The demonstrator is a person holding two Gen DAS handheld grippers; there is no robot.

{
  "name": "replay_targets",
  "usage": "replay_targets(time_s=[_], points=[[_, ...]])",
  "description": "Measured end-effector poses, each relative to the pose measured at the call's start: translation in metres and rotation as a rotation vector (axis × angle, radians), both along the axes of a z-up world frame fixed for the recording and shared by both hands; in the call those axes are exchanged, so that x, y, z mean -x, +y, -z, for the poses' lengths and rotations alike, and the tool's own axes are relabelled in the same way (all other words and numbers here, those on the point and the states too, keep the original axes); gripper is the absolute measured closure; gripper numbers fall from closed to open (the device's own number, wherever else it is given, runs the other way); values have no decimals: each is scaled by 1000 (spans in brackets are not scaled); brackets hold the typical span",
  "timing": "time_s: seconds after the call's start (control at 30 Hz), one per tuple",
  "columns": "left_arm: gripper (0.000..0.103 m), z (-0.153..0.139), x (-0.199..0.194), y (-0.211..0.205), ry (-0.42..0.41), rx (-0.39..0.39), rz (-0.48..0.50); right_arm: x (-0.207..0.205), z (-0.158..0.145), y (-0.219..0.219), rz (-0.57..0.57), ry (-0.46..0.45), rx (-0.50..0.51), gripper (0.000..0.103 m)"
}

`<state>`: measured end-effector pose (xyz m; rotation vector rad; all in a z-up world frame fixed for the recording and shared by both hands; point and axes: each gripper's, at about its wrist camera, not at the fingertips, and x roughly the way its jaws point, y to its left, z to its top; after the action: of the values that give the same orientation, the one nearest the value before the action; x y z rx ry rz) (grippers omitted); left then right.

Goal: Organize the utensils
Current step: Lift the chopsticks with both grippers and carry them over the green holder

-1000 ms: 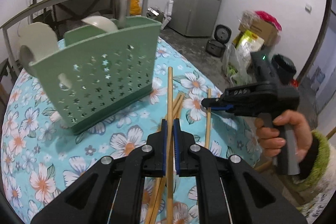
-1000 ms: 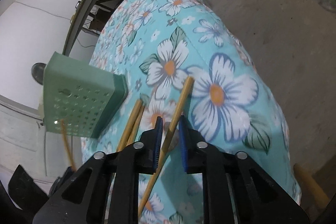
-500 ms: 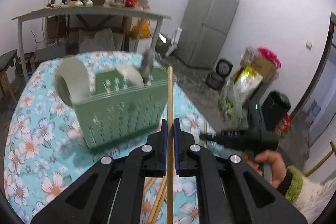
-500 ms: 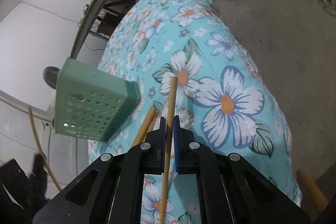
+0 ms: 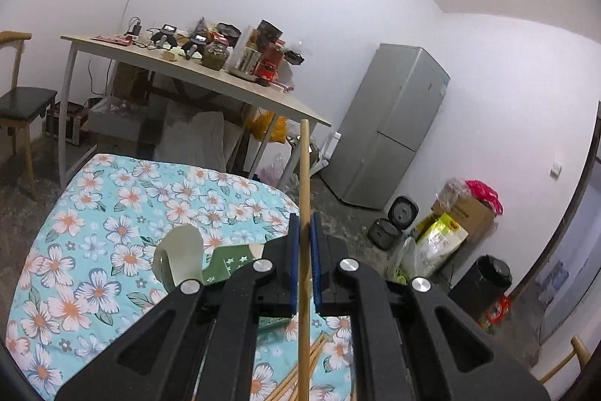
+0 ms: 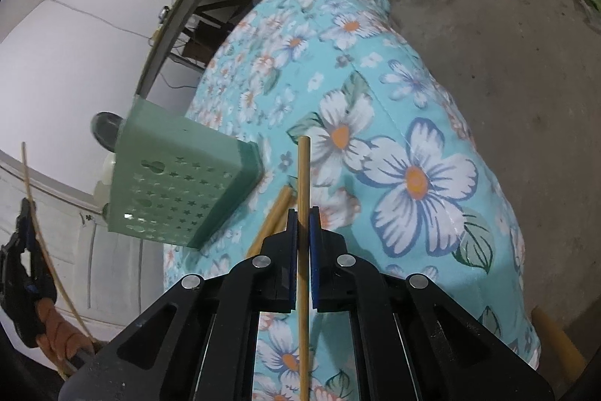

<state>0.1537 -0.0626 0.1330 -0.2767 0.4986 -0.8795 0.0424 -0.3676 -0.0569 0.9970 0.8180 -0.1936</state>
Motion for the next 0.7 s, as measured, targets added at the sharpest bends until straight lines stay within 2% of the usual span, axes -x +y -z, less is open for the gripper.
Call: replay_targets(time_s=[0.17, 0.37, 0.53, 0.7], points=[[98, 13, 0, 4, 19, -17, -29, -1, -29, 1, -23, -72, 40, 99], [98, 23, 4, 13, 32, -23, -70, -16, -102, 7, -78, -231, 177, 99], [98, 28, 8, 25, 35, -19, -106, -37, -179, 11, -94, -397, 344, 99], [98, 26, 9, 33, 19, -9, -131, -56, -232, 16, -91, -520, 459, 99]])
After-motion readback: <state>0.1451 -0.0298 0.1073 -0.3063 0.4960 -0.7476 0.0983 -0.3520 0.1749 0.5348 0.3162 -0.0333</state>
